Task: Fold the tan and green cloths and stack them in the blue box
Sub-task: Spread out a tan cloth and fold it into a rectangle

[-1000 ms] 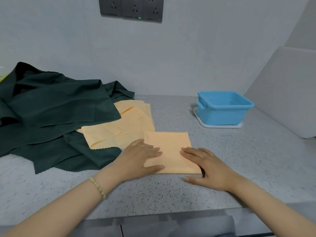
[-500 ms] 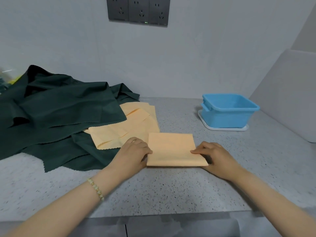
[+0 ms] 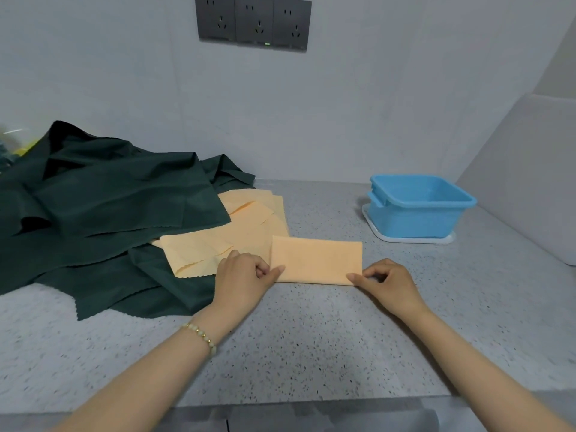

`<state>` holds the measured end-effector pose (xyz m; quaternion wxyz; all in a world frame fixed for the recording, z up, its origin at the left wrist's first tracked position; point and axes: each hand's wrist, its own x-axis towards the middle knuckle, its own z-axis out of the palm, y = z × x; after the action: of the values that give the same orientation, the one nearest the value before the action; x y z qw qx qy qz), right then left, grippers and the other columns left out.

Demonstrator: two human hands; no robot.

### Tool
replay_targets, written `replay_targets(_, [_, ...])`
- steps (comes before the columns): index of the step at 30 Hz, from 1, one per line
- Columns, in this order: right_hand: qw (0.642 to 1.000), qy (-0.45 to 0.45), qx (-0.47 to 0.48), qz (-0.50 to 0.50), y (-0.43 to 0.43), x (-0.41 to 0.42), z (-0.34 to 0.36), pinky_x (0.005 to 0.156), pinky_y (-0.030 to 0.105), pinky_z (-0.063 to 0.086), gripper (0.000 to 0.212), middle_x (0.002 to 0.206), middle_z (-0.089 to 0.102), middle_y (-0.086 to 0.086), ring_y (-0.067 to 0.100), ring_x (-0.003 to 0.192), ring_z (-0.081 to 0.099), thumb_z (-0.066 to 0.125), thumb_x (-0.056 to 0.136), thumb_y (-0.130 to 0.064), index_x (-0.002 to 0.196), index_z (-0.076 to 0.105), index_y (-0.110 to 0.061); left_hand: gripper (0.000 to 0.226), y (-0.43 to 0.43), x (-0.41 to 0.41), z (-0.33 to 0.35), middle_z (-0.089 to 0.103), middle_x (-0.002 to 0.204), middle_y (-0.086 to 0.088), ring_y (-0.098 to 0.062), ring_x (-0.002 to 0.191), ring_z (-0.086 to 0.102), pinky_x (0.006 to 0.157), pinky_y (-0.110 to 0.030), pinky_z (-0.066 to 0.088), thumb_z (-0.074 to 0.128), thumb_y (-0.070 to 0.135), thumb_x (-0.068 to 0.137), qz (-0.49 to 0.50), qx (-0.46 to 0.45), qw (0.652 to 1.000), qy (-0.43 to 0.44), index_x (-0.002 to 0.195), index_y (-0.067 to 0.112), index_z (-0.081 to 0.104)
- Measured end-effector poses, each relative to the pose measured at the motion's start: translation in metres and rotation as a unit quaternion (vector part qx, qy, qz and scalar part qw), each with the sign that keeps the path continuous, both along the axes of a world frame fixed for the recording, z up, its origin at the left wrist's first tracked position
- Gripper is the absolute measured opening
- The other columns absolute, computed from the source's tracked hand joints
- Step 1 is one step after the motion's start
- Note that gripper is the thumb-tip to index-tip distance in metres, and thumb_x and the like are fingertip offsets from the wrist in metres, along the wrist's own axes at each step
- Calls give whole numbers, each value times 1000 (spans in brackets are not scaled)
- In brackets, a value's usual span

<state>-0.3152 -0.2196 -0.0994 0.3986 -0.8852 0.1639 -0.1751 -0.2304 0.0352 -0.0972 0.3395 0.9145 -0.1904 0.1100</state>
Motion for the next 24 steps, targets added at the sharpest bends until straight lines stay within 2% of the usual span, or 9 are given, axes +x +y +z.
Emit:
replay_targets(3, [999, 7, -13, -30, 3, 2, -1, 92, 41, 44, 21, 82, 61, -7, 12, 80, 57, 78, 72, -42, 64, 68, -25, 33, -4, 2, 1, 55, 64, 14, -14, 88, 45, 82, -33, 39, 64, 52, 83, 17, 27, 999, 15, 59, 30, 59])
replay_targets(6, [998, 27, -36, -46, 7, 4, -1, 94, 42, 42, 23, 84, 59, -6, 16, 85, 55, 76, 74, -44, 66, 63, -27, 34, -6, 3, 4, 55, 66, 13, -16, 90, 45, 80, -32, 38, 64, 50, 84, 18, 59, 998, 32, 58, 29, 57])
replay_targets(9, [995, 13, -81, -48, 12, 5, 1, 94, 36, 37, 27, 104, 56, -3, 18, 103, 52, 74, 77, -40, 91, 60, -23, 37, -7, 6, 9, 55, 65, 13, -18, 92, 46, 79, -31, 37, 62, 49, 85, 10, 94, 994, 48, 55, 29, 55])
replay_targets(12, [981, -23, -194, -2, 24, 12, 6, 114, 38, 17, 49, 142, 42, 0, 17, 132, 35, 60, 89, -39, 132, 49, -20, 43, -8, 8, 15, 54, 65, 10, -20, 93, 50, 80, -32, 40, 62, 48, 86, 4, 135, 989, 63, 51, 27, 49])
replay_targets(14, [961, -23, -269, 55, 40, 22, 9, 117, 38, -3, 51, 153, 30, -3, 15, 142, 21, 45, 96, -43, 143, 38, -23, 42, -10, 10, 20, 57, 70, 8, -20, 94, 52, 81, -32, 41, 62, 49, 86, 4, 158, 984, 81, 52, 27, 49])
replay_targets(16, [940, 7, -321, 111, 56, 36, 10, 115, 36, -12, 52, 157, 21, -3, 14, 145, 12, 32, 100, -44, 148, 29, -24, 39, -11, 13, 24, 61, 75, 5, -20, 95, 54, 82, -32, 42, 61, 50, 86, 2, 182, 978, 99, 57, 26, 54])
replay_targets(18, [925, 46, -345, 150, 68, 49, 8, 115, 36, -12, 51, 158, 17, -3, 15, 146, 8, 25, 102, -42, 150, 23, -24, 34, -13, 16, 27, 65, 85, 3, -20, 99, 54, 85, -32, 42, 60, 52, 85, -5, 215, 970, 112, 68, 23, 61])
replay_targets(20, [920, 91, -340, 174, 72, 58, 4, 116, 38, -10, 49, 158, 16, -3, 14, 146, 7, 22, 103, -38, 150, 21, -25, 35, -15, 19, 31, 63, 103, 1, -21, 108, 49, 90, -33, 41, 61, 53, 84, -5, 247, 963, 107, 94, 20, 63])
replay_targets(24, [926, 115, -311, 180, 70, 63, -7, 116, 35, -8, 47, 158, 17, -6, 10, 146, 9, 19, 104, -35, 150, 20, -28, 67, -24, 24, 31, 33, 144, -3, -23, 130, 29, 103, -33, 28, 60, 30, 86, -79, 204, 975, 44, 143, 15, 29])
